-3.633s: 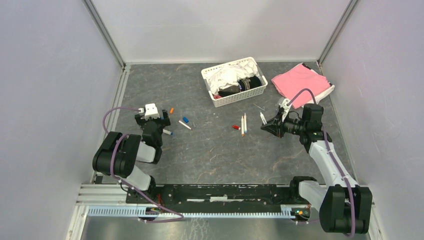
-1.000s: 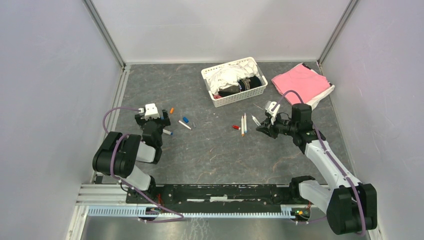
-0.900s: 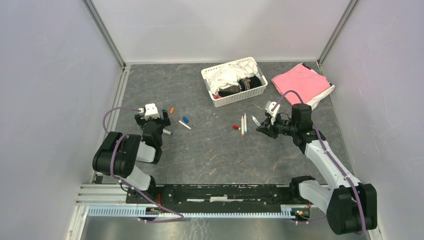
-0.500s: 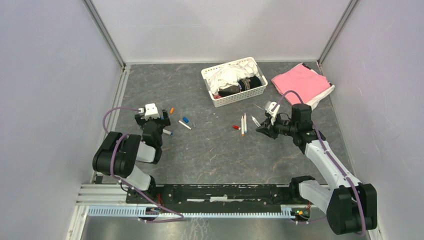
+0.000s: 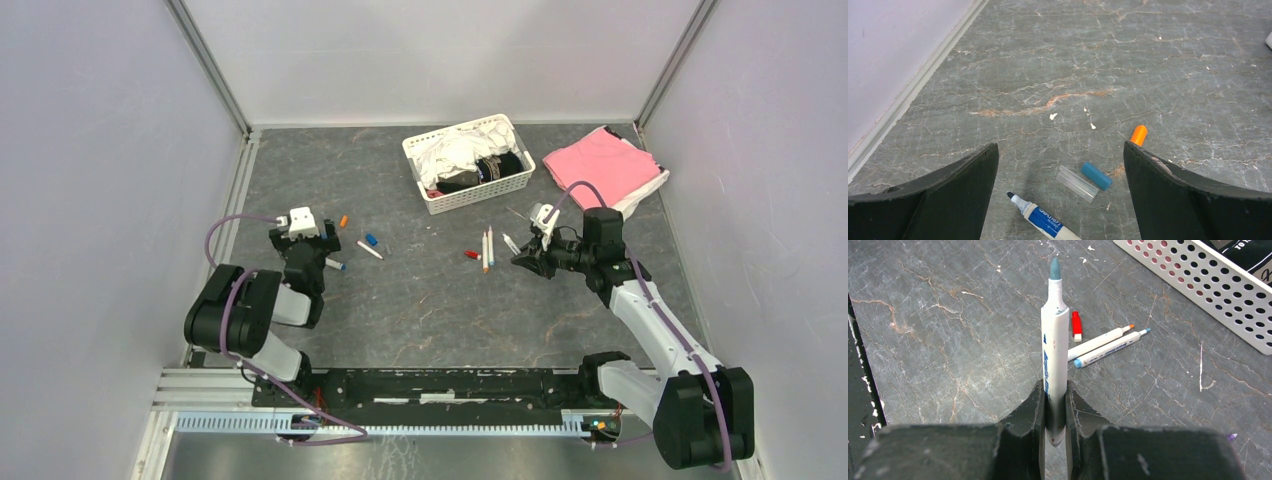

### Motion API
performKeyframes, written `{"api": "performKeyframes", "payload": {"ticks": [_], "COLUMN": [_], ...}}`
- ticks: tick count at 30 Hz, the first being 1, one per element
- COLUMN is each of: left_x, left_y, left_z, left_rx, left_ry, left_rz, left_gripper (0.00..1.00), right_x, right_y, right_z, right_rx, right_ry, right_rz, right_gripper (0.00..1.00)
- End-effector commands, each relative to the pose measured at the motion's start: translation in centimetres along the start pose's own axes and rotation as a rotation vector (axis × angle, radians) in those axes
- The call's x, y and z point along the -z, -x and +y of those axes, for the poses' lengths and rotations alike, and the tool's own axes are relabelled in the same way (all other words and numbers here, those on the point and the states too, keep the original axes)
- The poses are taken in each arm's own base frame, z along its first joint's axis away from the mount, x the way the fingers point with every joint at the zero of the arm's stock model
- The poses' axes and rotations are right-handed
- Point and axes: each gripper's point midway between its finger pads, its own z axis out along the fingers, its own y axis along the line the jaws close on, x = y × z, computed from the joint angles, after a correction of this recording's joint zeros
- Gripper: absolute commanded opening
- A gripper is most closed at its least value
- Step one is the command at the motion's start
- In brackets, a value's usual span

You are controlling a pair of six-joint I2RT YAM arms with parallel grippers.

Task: Insert the pens into the pen caps
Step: Insert the pen cap onto the pen.

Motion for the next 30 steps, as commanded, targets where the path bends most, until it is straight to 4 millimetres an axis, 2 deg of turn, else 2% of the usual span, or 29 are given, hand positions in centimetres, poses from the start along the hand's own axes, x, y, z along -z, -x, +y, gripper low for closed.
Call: {"api": "performKeyframes", "payload": {"ticks": [1, 3, 7, 13, 14, 16, 19, 22, 24, 26, 28, 30], "left_x": [0.7, 0.1, -1.0, 0.7, 1.2, 1.6, 1.6, 1.9, 2.0, 2.5, 2.9, 3.4], "left_y": [2.7, 3.6, 8.0, 14.2, 14.9, 16.2, 15.6, 14.8, 13.3, 11.7, 10.2, 8.3], "left_z": [0.8, 0.4, -1.6, -5.2, -6.2, -6.8, -6.2, -8.9, -10.4, -12.8, -14.8, -16.2], "left_rx": [0.026, 0.036, 0.101, 0.209, 0.226, 0.295, 0.43, 0.439, 0.514, 0.564, 0.601, 0.505], "left_ry": [0.046, 0.067, 0.011, -0.213, -0.27, -0.293, -0.201, -0.338, -0.371, -0.464, -0.471, -0.363], "left_rz": [-0.055, 0.057, 0.142, 0.091, 0.092, 0.1, 0.2, 0.271, 0.367, 0.468, 0.545, 0.592], "left_gripper": [1.0, 1.0, 1.0, 1.0, 1.0, 1.0, 1.0, 0.99, 1.0, 1.0, 1.0, 1.0], "right_x": [0.2, 0.2, 0.1, 0.1, 0.1, 0.1, -0.1, -0.1, -0.2, -0.2, -0.2, -0.2], "right_y": [2.0, 1.9, 2.1, 2.2, 2.3, 2.2, 2.2, 2.1, 2.1, 2.0, 2.0, 2.0], "right_z": [0.1, 0.1, 0.3, 0.7, 0.9, 1.1, 1.3, 1.4, 1.4, 1.3, 1.3, 1.2], "right_rx": [0.06, 0.057, 0.051, 0.054, 0.052, 0.045, 0.033, 0.025, 0.025, 0.025, 0.025, 0.025], "right_ry": [0.016, 0.018, 0.035, 0.051, 0.062, 0.075, 0.093, 0.099, 0.1, 0.098, 0.094, 0.094], "right_rz": [-0.049, -0.048, -0.053, -0.061, -0.065, -0.069, -0.071, -0.07, -0.068, -0.067, -0.066, -0.065], "right_gripper": [0.0, 0.0, 0.0, 0.0, 0.0, 0.0, 0.0, 0.0, 0.0, 0.0, 0.0, 0.0]}}
